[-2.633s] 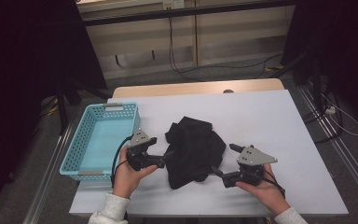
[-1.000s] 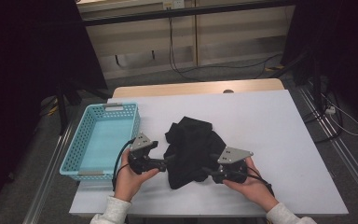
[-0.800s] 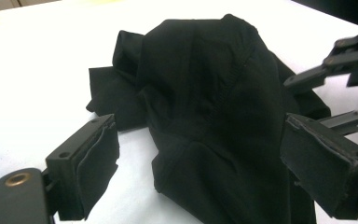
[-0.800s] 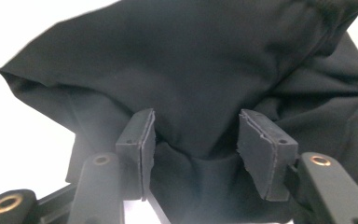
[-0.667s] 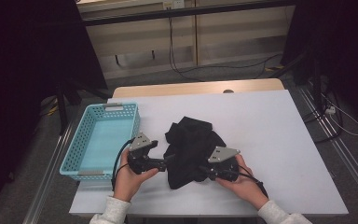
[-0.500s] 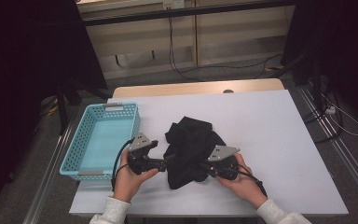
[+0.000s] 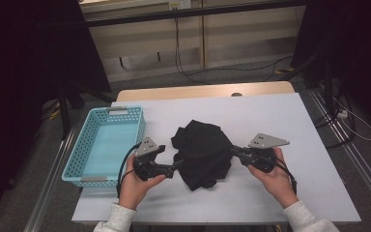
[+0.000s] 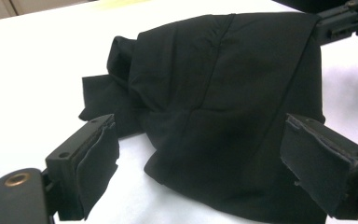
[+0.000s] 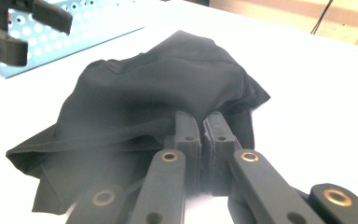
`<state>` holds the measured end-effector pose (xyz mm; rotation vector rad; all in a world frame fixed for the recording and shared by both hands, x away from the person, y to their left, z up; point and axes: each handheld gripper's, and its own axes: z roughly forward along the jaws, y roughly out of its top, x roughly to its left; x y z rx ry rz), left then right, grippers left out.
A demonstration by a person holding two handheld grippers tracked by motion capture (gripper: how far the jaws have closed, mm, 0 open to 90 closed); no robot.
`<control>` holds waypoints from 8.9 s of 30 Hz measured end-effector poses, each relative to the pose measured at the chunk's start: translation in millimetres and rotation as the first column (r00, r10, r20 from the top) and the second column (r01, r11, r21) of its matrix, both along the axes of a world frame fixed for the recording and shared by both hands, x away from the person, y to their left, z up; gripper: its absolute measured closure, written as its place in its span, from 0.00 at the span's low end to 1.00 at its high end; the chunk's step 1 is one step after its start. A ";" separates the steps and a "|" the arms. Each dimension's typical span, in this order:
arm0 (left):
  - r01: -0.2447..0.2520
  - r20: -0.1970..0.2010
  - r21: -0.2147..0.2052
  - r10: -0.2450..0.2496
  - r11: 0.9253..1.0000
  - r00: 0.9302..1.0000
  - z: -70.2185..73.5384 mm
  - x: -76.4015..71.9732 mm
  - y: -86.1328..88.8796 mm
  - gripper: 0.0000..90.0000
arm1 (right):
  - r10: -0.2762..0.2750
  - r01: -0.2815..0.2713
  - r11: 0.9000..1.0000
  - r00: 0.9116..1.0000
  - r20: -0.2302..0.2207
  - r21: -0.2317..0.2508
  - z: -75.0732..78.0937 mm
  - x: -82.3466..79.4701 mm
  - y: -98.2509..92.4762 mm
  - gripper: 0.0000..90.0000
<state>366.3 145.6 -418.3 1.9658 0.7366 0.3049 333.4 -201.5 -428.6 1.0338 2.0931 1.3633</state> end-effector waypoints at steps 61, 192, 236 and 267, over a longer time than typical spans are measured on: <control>0.036 -0.214 -0.059 -0.048 0.998 0.976 2.9 2.3 -13.4 0.97 | -0.168 0.165 0.984 0.985 -0.043 -0.063 -12.5 -8.2 -64.2 0.95; -0.086 -0.203 -0.034 0.077 0.996 0.976 15.2 19.2 17.0 1.00 | 0.022 -0.033 0.994 0.994 -0.104 -0.104 -1.5 8.2 -29.1 0.97; 0.113 -0.208 0.098 -0.091 0.989 0.974 -31.5 0.4 -40.4 0.45 | -0.068 0.054 0.987 0.994 -0.083 -0.154 -8.0 15.2 -47.0 0.99; 0.012 -0.195 0.082 0.005 0.997 0.981 -12.3 5.1 -18.5 0.96 | -0.040 0.023 0.981 0.996 -0.084 -0.192 -18.3 9.5 -37.7 0.83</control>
